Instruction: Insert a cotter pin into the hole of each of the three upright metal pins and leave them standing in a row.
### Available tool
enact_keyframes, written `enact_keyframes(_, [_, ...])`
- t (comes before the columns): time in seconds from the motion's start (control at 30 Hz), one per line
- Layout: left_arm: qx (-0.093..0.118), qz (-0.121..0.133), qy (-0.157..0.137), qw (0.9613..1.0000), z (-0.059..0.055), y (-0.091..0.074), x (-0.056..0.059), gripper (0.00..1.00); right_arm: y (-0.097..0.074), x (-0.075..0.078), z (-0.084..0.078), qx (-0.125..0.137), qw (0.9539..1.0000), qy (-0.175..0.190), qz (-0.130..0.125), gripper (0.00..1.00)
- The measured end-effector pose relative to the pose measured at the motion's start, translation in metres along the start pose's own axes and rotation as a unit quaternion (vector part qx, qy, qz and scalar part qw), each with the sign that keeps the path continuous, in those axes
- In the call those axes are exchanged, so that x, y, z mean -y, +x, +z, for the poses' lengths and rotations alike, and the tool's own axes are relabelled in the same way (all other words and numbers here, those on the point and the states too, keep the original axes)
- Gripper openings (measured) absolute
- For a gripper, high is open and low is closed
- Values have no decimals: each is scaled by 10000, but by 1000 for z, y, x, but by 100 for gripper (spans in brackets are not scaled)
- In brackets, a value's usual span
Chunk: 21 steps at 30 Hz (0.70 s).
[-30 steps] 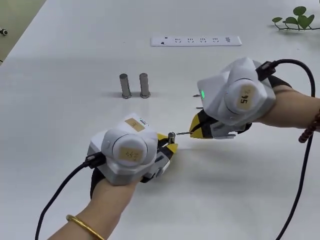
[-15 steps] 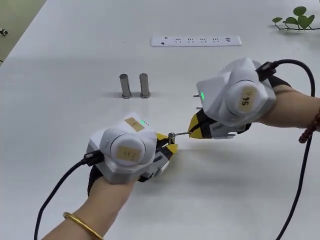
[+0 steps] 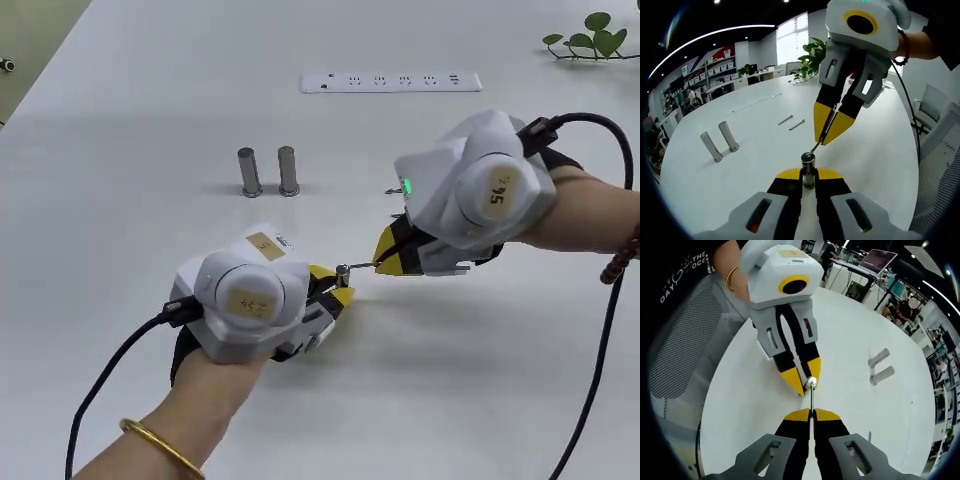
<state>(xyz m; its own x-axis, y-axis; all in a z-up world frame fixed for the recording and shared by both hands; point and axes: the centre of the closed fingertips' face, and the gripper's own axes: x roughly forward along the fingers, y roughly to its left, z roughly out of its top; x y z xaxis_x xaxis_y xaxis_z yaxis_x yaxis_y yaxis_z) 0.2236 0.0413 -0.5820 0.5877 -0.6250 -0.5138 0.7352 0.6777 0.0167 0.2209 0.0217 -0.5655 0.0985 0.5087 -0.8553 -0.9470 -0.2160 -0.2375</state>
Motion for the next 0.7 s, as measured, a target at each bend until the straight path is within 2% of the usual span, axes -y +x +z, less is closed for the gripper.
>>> enact_keyframes(0.7, [-6, -196, 114, 9997, 0, -1, 2, 6, 0, 1, -9, -110, 9999, 87, -19, 0])
